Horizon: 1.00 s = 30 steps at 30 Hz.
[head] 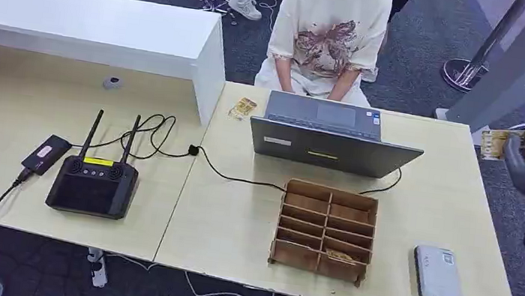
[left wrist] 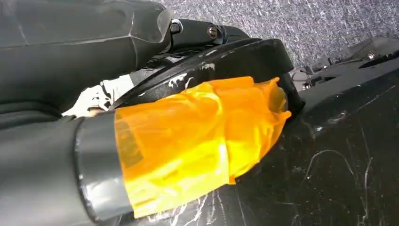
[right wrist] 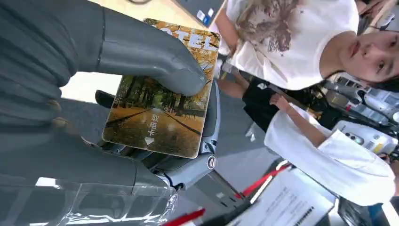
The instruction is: Pass the card to the sensor for recognition and then transmit it.
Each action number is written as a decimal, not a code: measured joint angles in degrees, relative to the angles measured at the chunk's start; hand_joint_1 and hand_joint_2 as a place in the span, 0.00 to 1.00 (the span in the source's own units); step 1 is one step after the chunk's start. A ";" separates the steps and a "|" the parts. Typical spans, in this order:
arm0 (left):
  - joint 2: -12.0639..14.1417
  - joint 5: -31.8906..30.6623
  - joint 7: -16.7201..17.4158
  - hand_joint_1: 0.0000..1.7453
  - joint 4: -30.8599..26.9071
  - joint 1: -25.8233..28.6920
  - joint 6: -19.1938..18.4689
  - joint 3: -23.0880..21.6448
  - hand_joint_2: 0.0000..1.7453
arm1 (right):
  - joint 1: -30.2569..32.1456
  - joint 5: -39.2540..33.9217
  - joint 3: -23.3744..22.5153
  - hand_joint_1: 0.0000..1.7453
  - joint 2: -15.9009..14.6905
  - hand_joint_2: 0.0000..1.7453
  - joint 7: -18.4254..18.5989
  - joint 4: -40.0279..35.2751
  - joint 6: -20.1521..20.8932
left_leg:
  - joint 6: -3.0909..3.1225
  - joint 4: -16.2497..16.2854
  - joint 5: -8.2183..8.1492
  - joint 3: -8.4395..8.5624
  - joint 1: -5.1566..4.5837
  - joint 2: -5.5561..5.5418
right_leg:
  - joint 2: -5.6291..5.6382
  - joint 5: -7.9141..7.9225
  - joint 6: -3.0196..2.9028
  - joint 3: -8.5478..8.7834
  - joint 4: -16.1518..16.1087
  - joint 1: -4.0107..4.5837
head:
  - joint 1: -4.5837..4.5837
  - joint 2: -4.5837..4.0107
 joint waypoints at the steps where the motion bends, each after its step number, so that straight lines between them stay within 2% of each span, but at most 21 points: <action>1: 0.00 -0.11 0.04 0.00 0.00 -0.02 -0.07 0.05 0.00 | -1.75 1.39 1.21 1.00 0.15 1.00 0.51 0.73 -0.29 | -0.03 0.00 0.02 0.03 0.00 0.02 | 0.03 0.01 -0.01 -0.02 0.00 0.00 | -0.02 0.00; 10: 0.02 -0.90 0.63 0.00 0.00 -0.26 -0.87 0.26 0.00 | -13.30 11.93 10.65 1.00 2.34 1.00 2.69 6.98 -3.37 | -0.10 0.00 0.08 0.01 0.00 -0.09 | -0.07 0.03 -0.01 -0.01 0.02 0.00 | 0.00 0.00; 19: 0.31 -2.16 1.05 0.00 0.00 -0.33 -1.57 0.37 0.00 | -21.35 27.97 18.41 1.00 4.85 1.00 3.89 12.98 -5.07 | -0.12 0.00 0.08 0.02 0.00 -0.09 | -0.07 0.03 -0.02 -0.01 0.04 0.01 | -0.02 0.00; 24: 0.39 -3.04 1.20 0.00 0.00 -0.44 -1.88 0.37 0.00 | -25.09 35.29 21.32 1.00 6.45 1.00 4.77 16.14 -4.70 | -0.12 0.00 0.09 0.01 0.01 -0.11 | -0.09 0.03 -0.02 -0.01 0.05 0.01 | 0.00 0.00; 30: 0.44 -3.74 0.98 0.00 0.00 -0.46 -1.99 0.37 0.00 | -28.80 41.54 24.67 1.00 7.85 1.00 5.05 20.03 -1.77 | -0.12 0.00 0.09 0.01 0.01 -0.11 | -0.09 0.04 -0.02 -0.01 0.05 0.01 | 0.00 0.00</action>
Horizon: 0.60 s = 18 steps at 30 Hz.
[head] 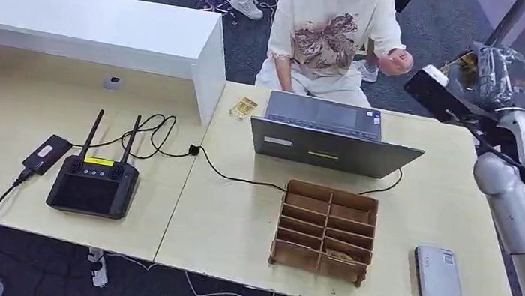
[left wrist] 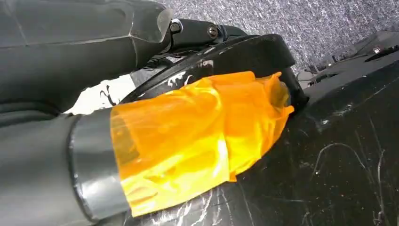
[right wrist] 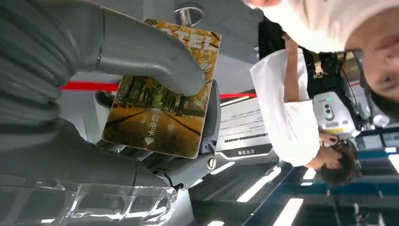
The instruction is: Pass the card to the sensor for recognition and then transmit it.
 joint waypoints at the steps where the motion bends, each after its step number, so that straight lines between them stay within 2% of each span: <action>1: 0.02 -0.11 0.00 0.00 0.00 0.00 -0.07 0.00 0.00 | -0.58 0.63 0.59 1.00 0.22 1.00 0.00 0.68 0.63 | 0.00 0.00 0.00 0.00 0.00 0.00 | 0.00 0.00 0.00 0.00 0.00 0.00 | 0.00 0.00; 7: 0.07 -0.46 0.00 0.00 0.00 -0.05 -0.46 0.00 0.00 | -3.42 4.98 4.08 1.00 1.99 1.00 -0.33 4.65 4.19 | 0.00 0.00 0.00 0.02 0.00 0.00 | 0.00 0.00 0.00 0.00 0.00 0.00 | 0.00 0.00; 17: 0.31 -0.63 -0.15 0.00 0.00 -0.05 -0.76 0.02 0.00 | -4.45 6.64 6.44 1.00 3.21 1.00 -0.44 7.73 4.30 | -0.02 0.00 0.02 0.01 0.00 -0.01 | 0.00 0.00 0.00 0.00 0.00 0.00 | 0.00 0.00; 18: 0.31 -0.63 -0.15 0.00 0.00 -0.05 -0.79 0.00 0.00 | -4.45 6.64 6.62 0.70 3.26 1.00 -0.42 7.95 4.17 | -0.02 0.00 0.02 0.01 0.00 -0.01 | 0.00 0.00 0.00 0.00 0.00 0.00 | 0.00 0.00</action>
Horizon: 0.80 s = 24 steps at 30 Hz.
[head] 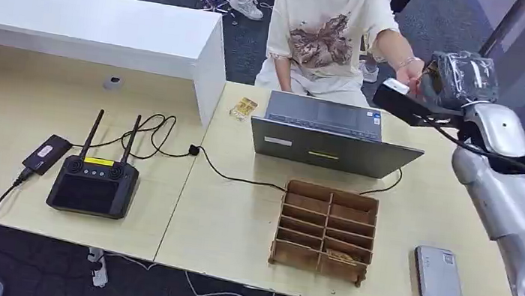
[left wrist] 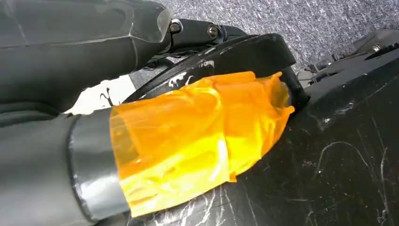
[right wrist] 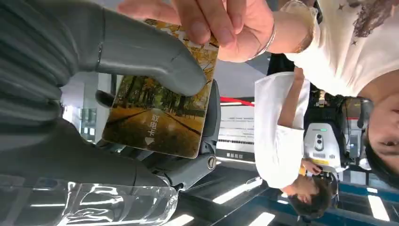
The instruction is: Pass the card to the sensor for recognition and then transmit it.
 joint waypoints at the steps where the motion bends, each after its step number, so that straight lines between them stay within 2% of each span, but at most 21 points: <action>1: 0.00 -0.02 0.00 0.00 0.00 0.00 0.00 0.02 0.00 | 0.00 0.00 0.09 0.00 0.02 1.00 -0.04 0.17 -0.09 | 0.00 0.00 0.00 0.00 0.00 0.00 | 0.00 0.00 0.00 0.00 0.00 0.00 | 0.00 0.00; 10: 0.02 -0.26 0.00 0.00 0.00 0.00 -0.02 0.02 0.00 | 0.36 0.18 0.28 0.00 0.26 1.00 -0.04 1.46 -1.83 | 0.00 0.00 0.00 0.01 0.00 0.00 | 0.00 0.00 0.00 0.00 0.00 0.00 | 0.00 0.00; 16: 0.02 -0.33 -0.35 0.00 0.00 0.05 0.04 0.02 0.00 | 2.55 -5.38 -2.45 0.00 0.87 1.00 -1.47 1.16 -4.98 | -0.01 0.00 0.00 0.00 0.00 0.00 | 0.00 0.00 0.00 -0.01 0.00 0.00 | 0.00 0.00; 19: 0.02 -0.33 -0.59 0.00 0.00 0.14 0.09 0.06 0.00 | 4.20 -11.39 -5.33 0.00 1.88 1.00 -4.18 0.11 -5.84 | -0.01 0.00 -0.01 -0.01 0.00 0.02 | 0.02 0.00 0.00 0.00 0.00 0.01 | 0.00 0.00; 22: 0.02 -0.24 -0.90 0.00 0.00 0.19 0.18 0.15 0.00 | 6.66 -21.71 -9.28 0.00 3.86 1.00 -9.28 -1.94 -6.45 | -0.01 0.00 0.00 0.01 0.00 0.01 | 0.02 0.00 0.00 -0.01 0.00 0.03 | 0.00 0.00; 24: 0.02 -0.17 -1.22 0.00 0.00 0.29 0.22 0.22 0.00 | 8.02 -26.72 -11.39 0.00 4.90 1.00 -10.95 -3.52 -6.71 | -0.02 0.00 0.00 0.00 0.00 -0.01 | -0.01 0.00 -0.01 -0.01 0.00 0.04 | 0.00 0.00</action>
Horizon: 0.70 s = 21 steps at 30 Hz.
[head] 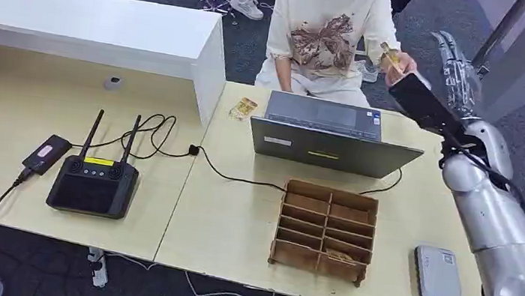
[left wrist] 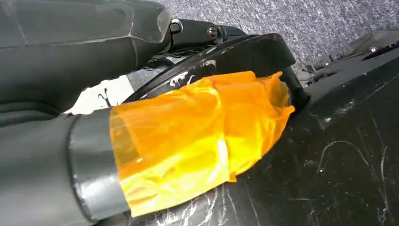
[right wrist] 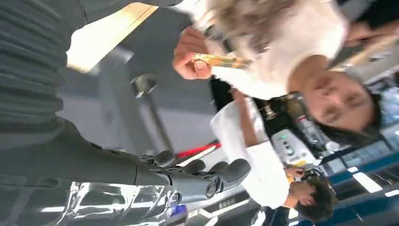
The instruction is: Pass the card to the sensor for recognition and then transmit it.
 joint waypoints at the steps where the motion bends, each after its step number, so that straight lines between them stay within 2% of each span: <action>1: 0.00 -0.02 -0.07 0.00 0.00 0.01 0.00 0.00 0.00 | 0.49 -1.46 -0.79 0.00 0.39 1.00 -0.39 -0.66 -0.09 | 0.00 0.00 0.00 0.00 0.00 0.00 | 0.00 0.00 0.00 0.00 0.00 0.00 | 0.00 0.00; 11: 0.02 -0.02 -0.35 0.00 0.00 0.11 0.02 0.09 0.00 | 2.65 -3.97 -4.41 0.00 2.08 1.00 -0.98 -4.35 -0.17 | 0.00 0.00 0.00 0.00 0.00 0.02 | 0.02 0.00 0.00 0.00 0.00 -0.01 | 0.02 0.00; 15: 0.02 -0.07 -0.57 0.00 0.00 0.16 0.24 0.20 0.00 | 4.35 -10.42 -5.86 0.00 2.47 1.00 -4.33 -7.28 -1.18 | 0.00 0.00 0.00 0.01 0.00 0.01 | 0.01 0.00 0.00 0.00 0.00 0.00 | 0.00 0.00; 21: -0.02 -0.07 -1.18 0.00 0.00 0.34 0.83 0.70 0.00 | 9.22 -22.68 -9.00 0.00 2.47 1.00 -6.10 -14.23 -1.07 | -0.01 0.00 -0.01 0.00 0.00 0.02 | 0.02 0.00 0.00 -0.04 0.00 0.00 | 0.00 0.00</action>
